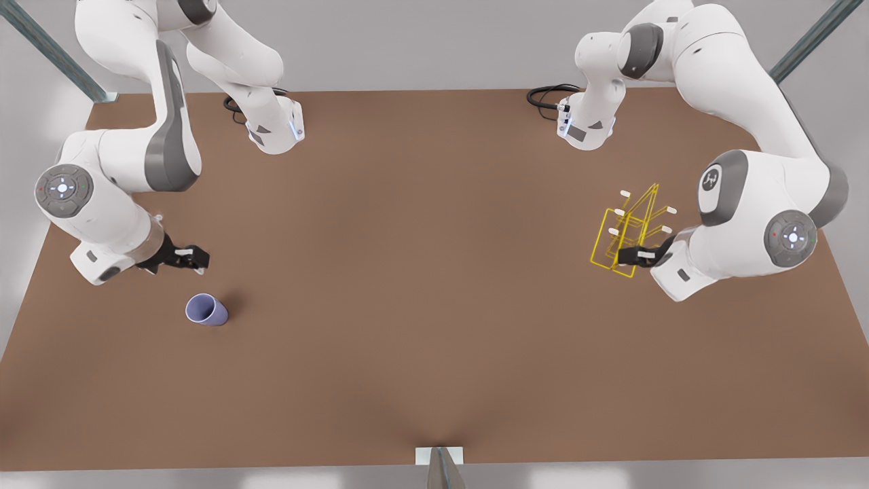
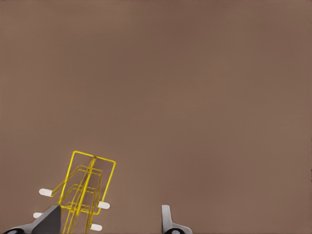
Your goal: Place the cup on the cup holder
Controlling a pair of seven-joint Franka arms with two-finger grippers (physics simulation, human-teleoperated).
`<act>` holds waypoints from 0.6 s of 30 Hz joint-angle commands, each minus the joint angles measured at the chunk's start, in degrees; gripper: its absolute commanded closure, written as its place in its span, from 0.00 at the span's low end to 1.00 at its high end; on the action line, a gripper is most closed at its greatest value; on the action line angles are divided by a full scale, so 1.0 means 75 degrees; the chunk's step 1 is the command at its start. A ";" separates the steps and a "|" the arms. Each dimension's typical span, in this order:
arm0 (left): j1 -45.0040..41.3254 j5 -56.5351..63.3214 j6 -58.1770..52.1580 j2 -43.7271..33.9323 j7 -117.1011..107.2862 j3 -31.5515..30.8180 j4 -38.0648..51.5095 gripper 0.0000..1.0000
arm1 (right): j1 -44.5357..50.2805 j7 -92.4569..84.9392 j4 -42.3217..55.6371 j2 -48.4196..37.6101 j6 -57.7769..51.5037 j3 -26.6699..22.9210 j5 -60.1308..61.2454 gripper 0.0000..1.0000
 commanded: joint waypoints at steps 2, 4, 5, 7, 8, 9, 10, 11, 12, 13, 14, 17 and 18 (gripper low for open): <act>-0.0018 -0.0049 0.0865 -0.0022 -0.0402 -0.0037 0.0018 0.00 | 0.0002 0.0972 0.0002 0.0032 0.1297 0.0007 -0.0061 0.00; 0.0087 -0.0026 0.0748 -0.0069 -0.0274 -0.0002 -0.0006 0.00 | 0.0038 0.0972 -0.0033 0.0301 0.1286 0.0007 -0.0049 0.00; 0.0075 0.0091 0.0630 -0.0174 -0.0273 -0.0013 -0.0100 0.00 | 0.0049 0.0984 -0.0022 0.0442 0.1321 0.0007 -0.0037 0.00; -0.0007 0.0092 0.0677 -0.0093 -0.0273 -0.0025 -0.0134 0.00 | -0.0033 0.0996 -0.0010 0.0864 0.1449 0.0007 0.0021 0.00; -0.0030 0.0092 0.0700 -0.0069 -0.0285 -0.0025 -0.0251 0.00 | -0.0033 0.0996 -0.0010 0.1051 0.1718 0.0007 0.0021 0.00; -0.0124 0.0115 0.0724 0.0165 -0.0262 -0.0013 -0.0275 0.00 | -0.0033 0.0996 -0.0010 0.1567 0.2093 0.0007 0.0021 0.00; -0.0089 0.0127 0.0724 0.0282 -0.0285 -0.0013 -0.0275 0.00 | 0.0002 0.0984 -0.0022 0.1790 0.2258 0.0007 0.0021 0.00; -0.0054 0.0104 0.0922 0.0388 -0.0297 -0.0013 -0.0298 0.00 | -0.0009 0.0984 -0.0022 0.1930 0.2258 0.0007 0.0021 0.00; -0.0112 0.0138 0.1064 0.0435 -0.0355 0.0010 -0.0287 0.00 | 0.0061 0.0972 -0.0022 0.1978 0.2177 0.0007 0.0021 0.00; -0.0112 0.0162 0.1029 0.0423 -0.0344 0.0010 -0.0299 0.00 | -0.0044 0.0972 -0.0010 0.1989 0.2118 0.0007 0.0079 0.00; -0.0019 0.0150 0.1005 0.0411 -0.0297 0.0010 -0.0299 0.00 | -0.0009 0.0972 0.0002 0.1978 0.1897 0.0007 0.0127 0.00; 0.0040 0.0150 0.1005 0.0411 -0.0343 0.0010 -0.0299 0.00 | -0.0079 0.0984 -0.0104 0.2164 0.1625 -0.0028 0.0080 0.00; 0.0040 0.0150 0.1005 0.0411 -0.0344 0.0010 -0.0299 0.00 | -0.0185 0.0972 -0.0127 0.2270 0.1591 -0.0028 0.0080 0.00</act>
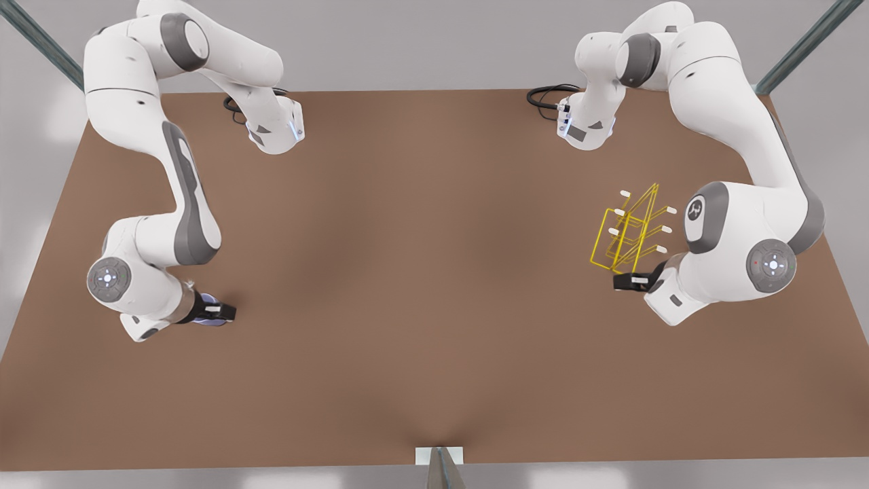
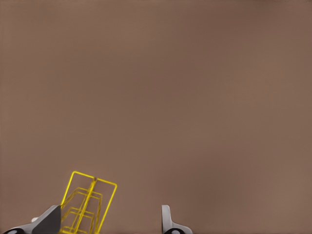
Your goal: Place the cup on the cup holder
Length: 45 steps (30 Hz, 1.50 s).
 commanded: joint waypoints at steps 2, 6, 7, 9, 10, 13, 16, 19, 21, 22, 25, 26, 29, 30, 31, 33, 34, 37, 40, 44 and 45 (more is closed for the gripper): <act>0.0014 0.0015 0.0117 -0.0011 -0.0135 0.0000 -0.0004 0.00 | -0.0196 -0.0136 -0.0016 0.0191 -0.0041 0.0009 0.0007 0.00; 0.0049 0.0026 0.0082 -0.0011 -0.0135 0.0000 -0.0040 0.00 | -0.0782 -0.1016 -0.0905 -0.0242 0.0158 0.0067 0.0007 0.00; 0.0084 0.0015 0.0058 -0.0023 -0.0112 0.0000 -0.0040 0.00 | -0.0887 -0.0993 -0.2029 -0.0933 0.1035 0.0103 0.0019 0.00; 0.0213 0.0003 0.0070 -0.0035 -0.0088 0.0012 -0.0040 0.00 | -0.0934 -0.0957 -0.2711 -0.1474 0.1354 0.0232 0.0031 0.00; 0.0248 0.0015 0.0070 -0.0035 -0.0100 0.0012 -0.0040 0.00 | -0.0934 -0.1039 -0.2664 -0.1427 0.1237 0.0232 0.0031 0.00; 0.0319 0.0038 0.2437 -0.1875 -0.0088 0.0000 -0.3544 0.00 | -0.1004 -0.1157 -0.2406 -0.1134 0.1014 0.0220 -0.0051 0.00; 0.0283 0.0050 0.2191 -0.1910 -0.0159 0.0000 -0.3543 0.00 | -0.1110 -0.1180 -0.2735 -0.1122 0.2008 0.0220 -0.0380 0.00; 0.0307 0.0050 0.2144 -0.1898 -0.0159 0.0012 -0.3543 0.00 | -0.1122 -0.1168 -0.2840 -0.1251 0.2819 0.0302 -0.0391 0.00; 0.0225 0.0319 0.2132 -0.1886 -0.0170 0.0000 -0.3543 0.00 | -0.1203 -0.1766 -0.2687 -0.1227 0.2619 0.0302 -0.0391 0.00; 0.0225 0.0343 0.2121 -0.1875 -0.0170 0.0000 -0.3544 0.00 | -0.1250 -0.1766 -0.2816 -0.1204 0.2947 0.0314 -0.0391 0.00; 0.0236 0.0366 0.2120 -0.1875 -0.0194 0.0000 -0.3567 0.00 | -0.1707 -0.1743 -0.2992 -0.1063 0.3311 0.0689 -0.0391 0.00; 0.0366 0.0366 0.2366 -0.1945 -0.0194 0.0012 -0.3508 0.00 | -0.1719 -0.1743 -0.3086 -0.1075 0.3322 0.0700 -0.0391 0.00; 0.0342 0.1233 0.2777 -0.2601 -0.0182 -0.0070 -0.3544 0.00 | -0.1836 -0.1719 -0.3262 -0.1052 0.3440 0.0911 -0.0380 0.00; 0.0272 0.1233 0.2250 -0.2672 -0.0217 -0.0140 -0.3485 0.00 | -0.1836 -0.1719 -0.3262 -0.0958 0.3463 0.0911 -0.0380 0.00; 0.0283 0.1233 0.2273 -0.2800 -0.0241 -0.0187 -0.3485 0.00 | -0.1848 -0.1719 -0.3320 -0.0946 0.3592 0.0911 -0.0380 0.00; 0.0272 0.1222 0.1969 -0.2976 -0.0252 -0.0199 -0.3543 0.00 | -0.1848 -0.1707 -0.3402 -0.0934 0.3627 0.0911 -0.0380 0.00; 0.0272 0.1210 0.1945 -0.2918 -0.0241 -0.0211 -0.3555 0.00 | -0.1836 -0.1707 -0.3485 -0.0934 0.3733 0.0911 -0.0380 0.00; 0.0190 0.1222 0.1957 -0.2847 -0.0241 -0.0222 -0.3543 0.00 | -0.1930 -0.1719 -0.3578 -0.0841 0.3849 0.0911 -0.0380 0.00; 0.0178 0.1222 0.1957 -0.2765 -0.0241 -0.0281 -0.3555 0.00 | -0.2036 -0.1801 -0.3649 -0.0759 0.3862 0.0911 -0.0391 0.00; 0.0178 0.1222 0.1945 -0.2625 -0.0241 -0.0281 -0.3567 0.00 | -0.2071 -0.1801 -0.3731 -0.0677 0.4025 0.0911 -0.0391 0.00; 0.0178 0.1222 0.1945 -0.2566 -0.0241 -0.0281 -0.3579 0.00 | -0.2071 -0.1801 -0.3742 -0.0641 0.4026 0.0911 -0.0391 0.00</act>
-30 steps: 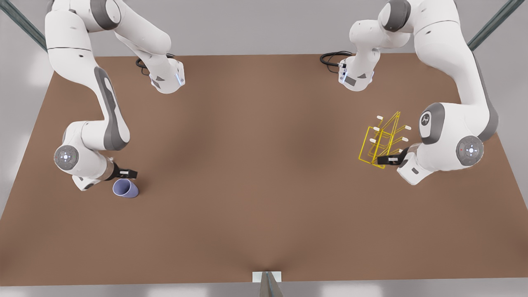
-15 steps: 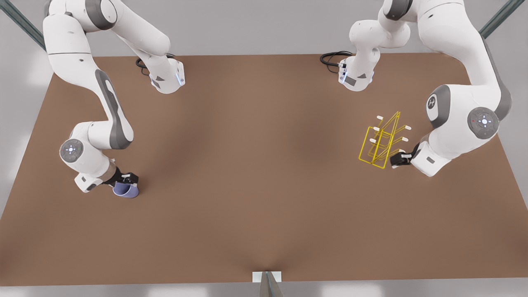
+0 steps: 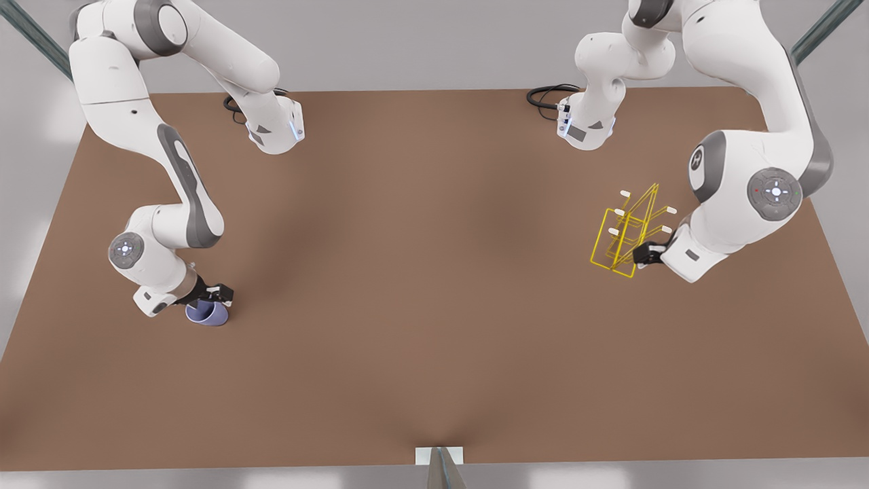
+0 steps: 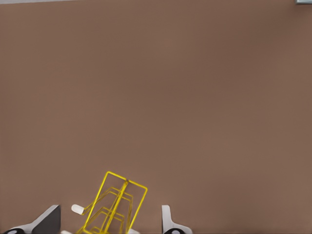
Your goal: Place the cup on the cup holder
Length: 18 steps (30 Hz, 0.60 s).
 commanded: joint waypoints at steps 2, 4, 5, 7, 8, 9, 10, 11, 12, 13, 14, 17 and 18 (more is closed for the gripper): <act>0.0001 0.0010 -0.0024 0.0067 -0.0049 0.0000 0.0005 0.00 | -0.0008 -0.0342 -0.0029 0.0050 0.0271 0.0002 0.0010 0.00; 0.0001 0.0010 -0.0001 0.0103 -0.0049 -0.0012 0.0005 0.00 | -0.0079 -0.0354 -0.0064 0.0156 0.0329 0.0002 -0.0013 0.00; -0.0011 0.0010 0.0023 0.0079 -0.0049 -0.0024 0.0028 0.00 | -0.0090 -0.0342 -0.0076 0.0214 0.0388 0.0002 -0.0060 0.00; -0.0057 0.0045 -0.0106 -0.0015 -0.0049 -0.0270 0.0063 0.00 | -0.0102 -0.0331 -0.0181 0.0285 0.0540 0.0002 -0.0060 0.00; -0.0058 0.0046 -0.0177 -0.0026 -0.0025 -0.0340 0.0122 0.00 | -0.0102 -0.0331 -0.0228 0.0285 0.0599 0.0002 -0.0107 0.00; -0.0034 -0.0024 -0.0340 -0.0132 -0.0013 -0.0434 0.0110 0.00 | -0.0090 -0.0319 -0.0275 0.0308 0.0611 -0.0009 -0.0165 0.00; -0.0058 -0.0036 -0.0540 -0.0120 -0.0037 -0.0668 0.0110 0.00 | -0.0114 -0.0295 -0.0275 0.0402 0.0658 -0.0009 -0.0318 0.00; 0.0059 0.0034 -0.0762 -0.0132 -0.0014 -0.0809 0.0122 0.00 | -0.0114 -0.0295 -0.0275 0.0414 0.0658 -0.0009 -0.0342 0.01; 0.0189 0.0057 -0.0798 -0.0155 0.0104 -0.0786 0.0122 0.00 | -0.0125 -0.0295 -0.0275 0.0425 0.0693 -0.0009 -0.0365 0.49; 0.0189 0.0104 -0.0716 -0.0144 0.0092 -0.0774 0.0157 0.00 | -0.0126 -0.0295 -0.0275 0.0460 0.0705 -0.0021 -0.0388 0.69; 0.0189 0.0104 -0.0798 -0.0167 0.0080 -0.0762 0.0157 0.00 | -0.0207 -0.0284 -0.0275 0.0496 0.0705 -0.0010 -0.0493 0.79; 0.0353 0.0104 -0.1231 -0.0401 -0.0002 -0.0786 0.0157 0.00 | -0.0360 -0.0272 -0.0275 0.0554 0.0775 -0.0009 -0.0564 0.79; 0.0341 0.0116 -0.1208 -0.0378 -0.0002 -0.0797 0.0157 0.00 | -0.0395 -0.0260 -0.0334 0.0531 0.0775 -0.0009 -0.0564 0.79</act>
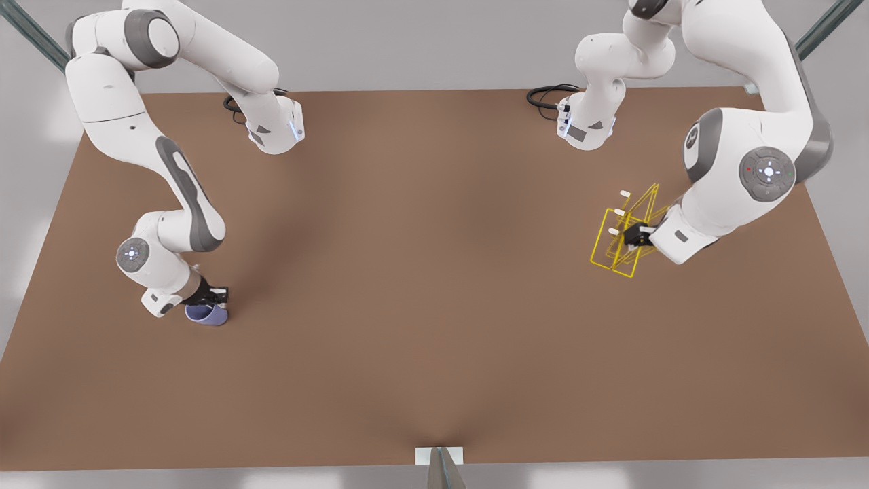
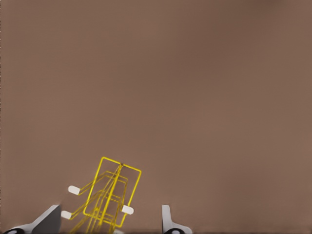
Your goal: Place the cup on the cup holder
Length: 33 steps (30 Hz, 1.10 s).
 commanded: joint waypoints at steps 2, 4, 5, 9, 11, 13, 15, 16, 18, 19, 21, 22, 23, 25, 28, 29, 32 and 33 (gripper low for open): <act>-0.0202 0.0540 -0.0351 0.0005 -0.0022 -0.0079 0.0070 0.00 | -0.0090 0.0059 -0.0107 -0.0124 0.0091 0.0021 -0.0180 0.79; -0.0061 0.0399 -0.0340 0.0005 0.0107 -0.0032 0.0141 0.00 | -0.0231 0.0071 -0.0294 -0.0241 0.0114 0.0173 -0.0180 0.79; -0.0038 0.0399 -0.0340 0.0017 0.0107 -0.0020 0.0129 0.00 | -0.0266 0.0071 -0.0352 -0.0382 -0.0002 0.0231 -0.0168 0.79; 0.0115 0.0399 -0.0410 -0.0007 0.0224 -0.0020 0.0059 0.00 | -0.0418 0.0305 -0.0236 -0.0933 -0.0974 0.0724 -0.0144 0.79; 0.0126 0.0399 -0.0410 -0.0030 0.0247 -0.0032 0.0071 0.00 | -0.0092 0.0398 0.0583 -0.0909 -0.2040 0.0900 -0.0109 0.79; 0.0138 0.0399 -0.0562 -0.0066 0.0236 -0.0032 0.0059 0.00 | 0.0670 0.0995 0.1345 -0.0734 -0.2615 0.0818 -0.0051 0.79; 0.0138 0.0399 -0.0562 -0.0124 0.0248 -0.0032 0.0059 0.00 | 0.2533 0.2542 0.2881 -0.0054 -0.3424 0.0233 0.0276 0.79; 0.0138 0.0399 -0.0691 -0.0159 0.0236 -0.0032 0.0047 0.00 | 0.3611 0.2941 0.3209 0.0016 -0.3436 -0.0482 0.1249 0.79; 0.0138 0.0399 -0.0679 -0.0148 0.0236 -0.0032 0.0047 0.00 | 0.4514 0.3608 0.3280 0.0063 -0.3343 -0.0659 0.2572 0.79; 0.0138 0.0399 -0.0680 -0.0148 0.0247 -0.0032 0.0047 0.00 | 0.5123 0.4311 0.3502 0.0239 -0.3343 -0.0671 0.3334 0.79; 0.0126 0.0399 -0.0680 -0.0159 0.0236 -0.0032 0.0047 0.00 | 0.5733 0.4524 0.3761 0.0462 -0.2888 -0.0659 0.4728 0.79; 0.0126 0.0399 -0.0680 -0.0159 0.0236 -0.0044 0.0047 0.00 | 0.6119 0.4524 0.3772 0.0800 -0.2547 -0.0659 0.5408 0.79; 0.0126 0.0399 -0.0668 -0.0159 0.0236 -0.0044 0.0059 0.00 | 0.6331 0.4442 0.3842 0.1105 -0.1799 -0.0601 0.6147 0.79; 0.0068 0.0399 -0.0715 -0.0218 0.0236 -0.0044 0.0036 0.00 | 0.6683 0.4360 0.4136 0.1399 -0.0871 -0.0284 0.6406 0.79; 0.0103 0.0399 -0.0773 -0.0265 0.0236 -0.0044 -0.0058 0.00 | 0.6672 0.4196 0.4217 0.1785 -0.0320 0.0700 0.6407 0.79; 0.0068 0.0399 -0.0820 -0.0288 0.0236 -0.0044 -0.0046 0.00 | 0.6671 0.4196 0.4241 0.1915 -0.0226 0.0876 0.6383 0.79; 0.0033 0.0493 -0.0738 -0.0253 0.0236 -0.0055 0.0012 0.00 | 0.7140 0.4359 0.5716 0.3250 0.0079 0.1064 0.6266 0.79; 0.0044 0.0493 -0.0738 -0.0253 0.0236 -0.0055 0.0024 0.00 | 0.7457 0.4617 0.6302 0.3602 0.0138 0.0900 0.6184 0.79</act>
